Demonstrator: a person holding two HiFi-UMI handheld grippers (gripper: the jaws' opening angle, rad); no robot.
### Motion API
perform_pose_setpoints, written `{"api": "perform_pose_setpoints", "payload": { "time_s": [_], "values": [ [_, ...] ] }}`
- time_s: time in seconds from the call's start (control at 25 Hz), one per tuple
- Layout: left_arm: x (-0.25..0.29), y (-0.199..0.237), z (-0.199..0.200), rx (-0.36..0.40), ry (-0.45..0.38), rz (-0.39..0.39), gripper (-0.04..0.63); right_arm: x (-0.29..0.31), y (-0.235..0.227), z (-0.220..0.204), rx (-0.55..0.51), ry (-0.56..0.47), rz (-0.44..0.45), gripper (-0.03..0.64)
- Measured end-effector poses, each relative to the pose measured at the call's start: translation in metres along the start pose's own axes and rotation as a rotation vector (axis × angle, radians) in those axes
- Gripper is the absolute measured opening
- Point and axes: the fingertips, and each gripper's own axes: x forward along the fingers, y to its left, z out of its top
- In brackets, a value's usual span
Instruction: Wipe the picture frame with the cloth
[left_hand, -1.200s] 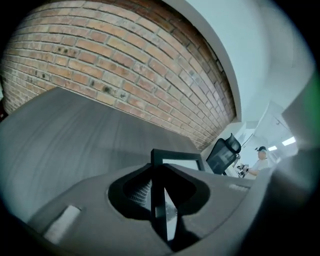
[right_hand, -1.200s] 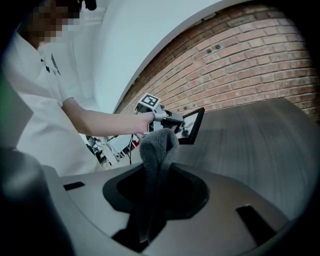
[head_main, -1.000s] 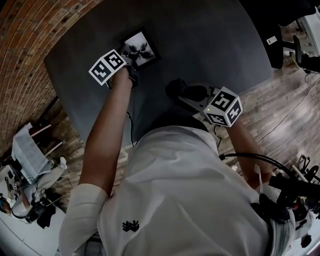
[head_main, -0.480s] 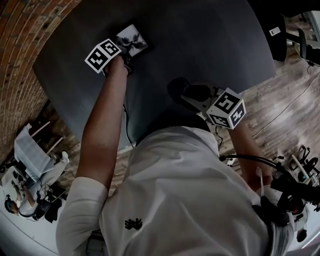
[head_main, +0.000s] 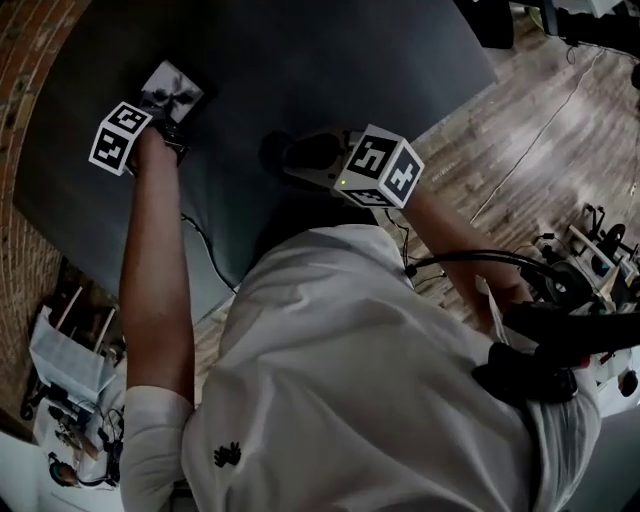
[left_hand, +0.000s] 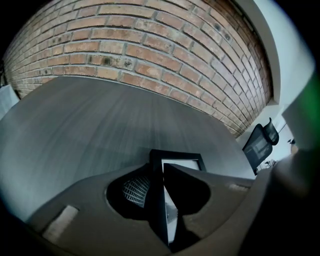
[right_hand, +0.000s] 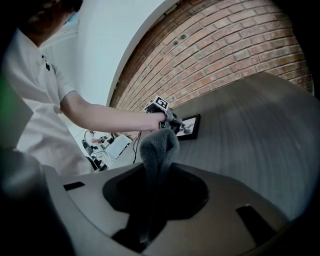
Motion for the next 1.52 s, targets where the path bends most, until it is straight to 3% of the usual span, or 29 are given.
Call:
{"api": "perform_pose_setpoints", "payload": {
  "time_s": [0.2, 0.64, 0.84, 1.0, 1.16, 1.32, 1.52],
  "values": [
    [-0.006, -0.013, -0.004, 0.012, -0.005, -0.037, 0.146, -0.006, 0.007, -0.004, -0.005, 0.01, 0.0, 0.104],
    [-0.069, -0.037, -0.007, 0.027, -0.107, -0.135, 0.163, -0.013, 0.032, -0.008, -0.085, 0.013, 0.034, 0.104],
    [-0.124, -0.035, -0.018, 0.079, -0.141, -0.238, 0.163, -0.006, 0.054, -0.007, -0.115, 0.004, 0.006, 0.104],
    [-0.183, -0.019, -0.03, 0.091, -0.153, -0.364, 0.135, 0.003, 0.083, 0.001, -0.166, -0.009, -0.023, 0.105],
    [-0.255, 0.004, -0.054, 0.164, -0.143, -0.508, 0.021, 0.012, 0.124, 0.006, -0.201, -0.045, -0.071, 0.104],
    [-0.33, 0.026, -0.089, 0.258, -0.132, -0.655, 0.012, 0.018, 0.167, 0.005, -0.24, -0.07, -0.115, 0.104],
    [-0.41, 0.067, -0.14, 0.425, -0.119, -0.738, 0.012, 0.034, 0.231, -0.008, -0.291, -0.081, -0.142, 0.105]
  ]
}}
